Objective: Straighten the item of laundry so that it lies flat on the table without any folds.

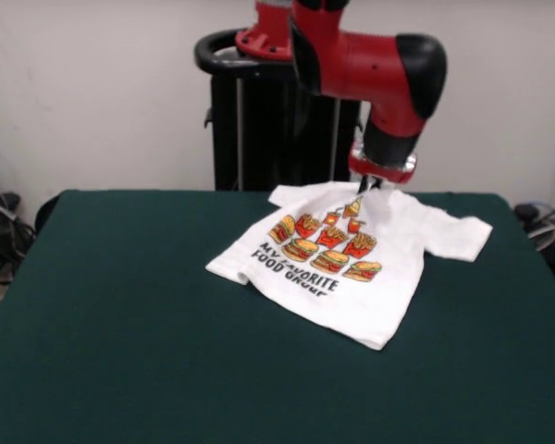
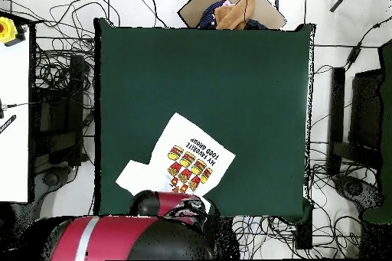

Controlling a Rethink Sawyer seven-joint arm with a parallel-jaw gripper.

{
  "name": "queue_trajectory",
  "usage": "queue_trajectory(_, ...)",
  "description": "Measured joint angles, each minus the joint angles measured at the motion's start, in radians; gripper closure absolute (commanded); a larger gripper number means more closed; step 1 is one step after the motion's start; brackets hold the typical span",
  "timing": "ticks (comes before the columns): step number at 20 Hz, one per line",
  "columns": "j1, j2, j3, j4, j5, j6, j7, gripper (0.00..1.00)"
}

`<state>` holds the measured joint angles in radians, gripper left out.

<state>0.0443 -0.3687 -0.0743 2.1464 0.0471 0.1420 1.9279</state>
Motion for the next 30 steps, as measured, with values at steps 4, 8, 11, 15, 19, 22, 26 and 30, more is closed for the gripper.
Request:
queue_trajectory(4,0.009,-0.027,-0.002,-0.002,0.002,0.026,0.0,1.0)
queue_trajectory(8,-0.017,-0.079,-0.002,-0.002,0.0,0.088,0.0,1.0)
queue_trajectory(11,-0.038,-0.112,-0.008,-0.004,-0.01,0.138,0.0,1.0)
queue_trajectory(15,-0.064,-0.151,-0.016,-0.009,-0.029,0.193,0.0,1.0)
queue_trajectory(19,-0.088,-0.188,-0.033,-0.014,-0.052,0.239,0.0,1.0)
queue_trajectory(22,-0.139,-0.229,-0.04,-0.02,-0.072,0.282,0.0,1.0)
queue_trajectory(26,-0.196,-0.244,-0.04,-0.039,-0.076,0.286,0.0,1.0)
queue_trajectory(30,-0.245,-0.23,-0.039,-0.08,-0.076,0.277,0.0,1.0)
